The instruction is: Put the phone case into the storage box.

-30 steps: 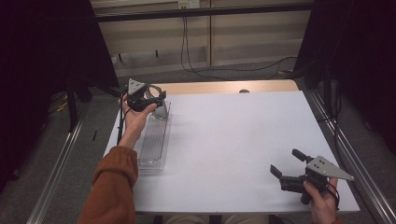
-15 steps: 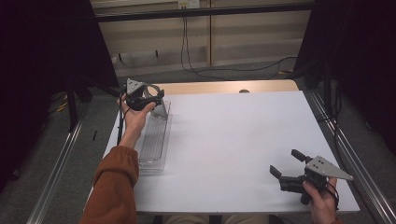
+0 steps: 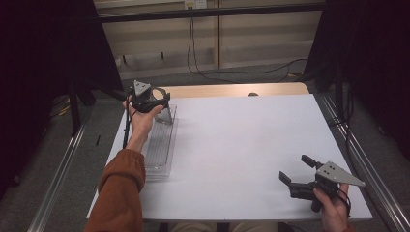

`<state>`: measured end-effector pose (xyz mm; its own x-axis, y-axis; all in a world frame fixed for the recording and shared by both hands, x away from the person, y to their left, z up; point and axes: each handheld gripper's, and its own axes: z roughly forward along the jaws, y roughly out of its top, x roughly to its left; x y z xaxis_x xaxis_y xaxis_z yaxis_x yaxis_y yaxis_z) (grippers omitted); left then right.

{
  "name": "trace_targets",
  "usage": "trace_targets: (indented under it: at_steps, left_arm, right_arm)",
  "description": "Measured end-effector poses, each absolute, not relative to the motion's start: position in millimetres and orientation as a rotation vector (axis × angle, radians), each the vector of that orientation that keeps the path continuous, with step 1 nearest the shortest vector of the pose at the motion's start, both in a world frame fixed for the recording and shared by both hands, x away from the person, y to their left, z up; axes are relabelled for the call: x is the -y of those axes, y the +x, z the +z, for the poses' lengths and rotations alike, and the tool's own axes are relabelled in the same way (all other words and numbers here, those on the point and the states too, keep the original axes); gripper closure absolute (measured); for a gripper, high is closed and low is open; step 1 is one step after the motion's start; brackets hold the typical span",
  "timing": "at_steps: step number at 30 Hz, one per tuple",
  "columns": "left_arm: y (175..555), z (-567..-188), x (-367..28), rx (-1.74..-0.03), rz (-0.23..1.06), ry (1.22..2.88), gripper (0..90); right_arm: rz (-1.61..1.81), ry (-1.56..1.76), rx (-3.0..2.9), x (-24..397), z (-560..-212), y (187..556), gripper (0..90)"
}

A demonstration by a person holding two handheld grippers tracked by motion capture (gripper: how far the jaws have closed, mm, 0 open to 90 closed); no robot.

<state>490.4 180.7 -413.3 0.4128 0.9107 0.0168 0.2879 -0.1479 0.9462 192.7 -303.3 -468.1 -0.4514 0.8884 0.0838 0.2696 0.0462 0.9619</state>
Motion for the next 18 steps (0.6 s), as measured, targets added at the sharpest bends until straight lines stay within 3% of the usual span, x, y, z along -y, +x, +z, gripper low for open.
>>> trace_targets:
  at_steps: [18]
  left_arm:
    - [505,-409,-170,-1.124,0.793,1.618,10.3]
  right_arm:
    - [1.430,1.166,-1.772,304,-469,193,0.0]
